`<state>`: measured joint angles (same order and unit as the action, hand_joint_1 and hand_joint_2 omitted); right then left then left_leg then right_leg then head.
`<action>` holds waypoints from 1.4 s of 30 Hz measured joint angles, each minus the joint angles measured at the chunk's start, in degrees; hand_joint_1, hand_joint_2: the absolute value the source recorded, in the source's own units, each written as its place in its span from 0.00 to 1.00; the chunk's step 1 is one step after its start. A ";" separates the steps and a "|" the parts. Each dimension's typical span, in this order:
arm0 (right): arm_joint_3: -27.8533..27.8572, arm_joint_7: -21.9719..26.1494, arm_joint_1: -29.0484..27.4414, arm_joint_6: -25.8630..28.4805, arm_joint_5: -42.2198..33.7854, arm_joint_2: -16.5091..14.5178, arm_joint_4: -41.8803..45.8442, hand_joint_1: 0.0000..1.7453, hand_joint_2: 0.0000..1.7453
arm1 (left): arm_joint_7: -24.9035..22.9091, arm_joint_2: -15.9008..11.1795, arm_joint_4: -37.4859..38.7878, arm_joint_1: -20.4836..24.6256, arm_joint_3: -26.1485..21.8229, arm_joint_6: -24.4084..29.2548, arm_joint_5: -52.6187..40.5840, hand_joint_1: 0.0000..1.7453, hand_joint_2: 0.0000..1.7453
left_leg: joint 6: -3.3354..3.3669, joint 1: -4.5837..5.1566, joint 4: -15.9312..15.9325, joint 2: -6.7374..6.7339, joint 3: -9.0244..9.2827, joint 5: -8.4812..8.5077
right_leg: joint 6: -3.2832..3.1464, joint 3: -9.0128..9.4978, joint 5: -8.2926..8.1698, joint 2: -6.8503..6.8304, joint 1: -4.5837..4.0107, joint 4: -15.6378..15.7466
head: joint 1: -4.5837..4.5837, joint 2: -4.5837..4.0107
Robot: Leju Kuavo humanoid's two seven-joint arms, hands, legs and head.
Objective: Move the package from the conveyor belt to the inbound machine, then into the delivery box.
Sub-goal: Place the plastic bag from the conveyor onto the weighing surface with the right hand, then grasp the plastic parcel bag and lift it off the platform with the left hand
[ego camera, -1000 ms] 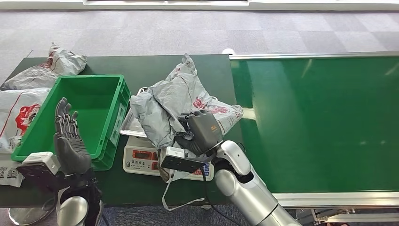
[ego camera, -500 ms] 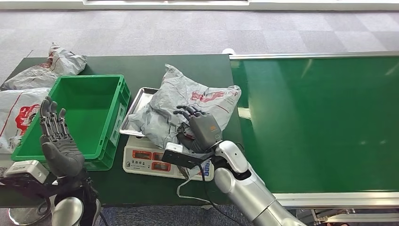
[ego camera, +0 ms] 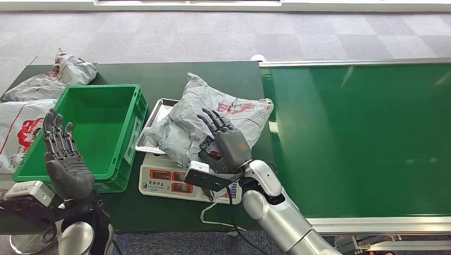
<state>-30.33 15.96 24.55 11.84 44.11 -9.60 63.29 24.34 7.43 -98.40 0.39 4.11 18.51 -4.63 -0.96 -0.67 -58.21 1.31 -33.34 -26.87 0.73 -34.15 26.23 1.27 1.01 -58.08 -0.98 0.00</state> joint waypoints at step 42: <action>17.98 23.24 -26.98 28.18 -7.98 -4.10 71.03 0.00 1.00 | -6.79 -2.12 -1.75 1.31 1.50 -2.00 -21.36 0.00 1.00 | 0.05 0.02 0.01 -0.06 0.21 -0.11 | -0.02 0.18 0.07 0.02 0.01 0.02 | -0.09 0.00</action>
<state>-12.34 39.20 -2.42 40.01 36.12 -13.70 134.33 17.54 5.31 -100.15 1.70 5.61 16.52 -26.00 -0.92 -0.65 -58.21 1.25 -33.14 -26.98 0.71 -33.96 26.30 1.29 1.02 -58.06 -1.07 0.00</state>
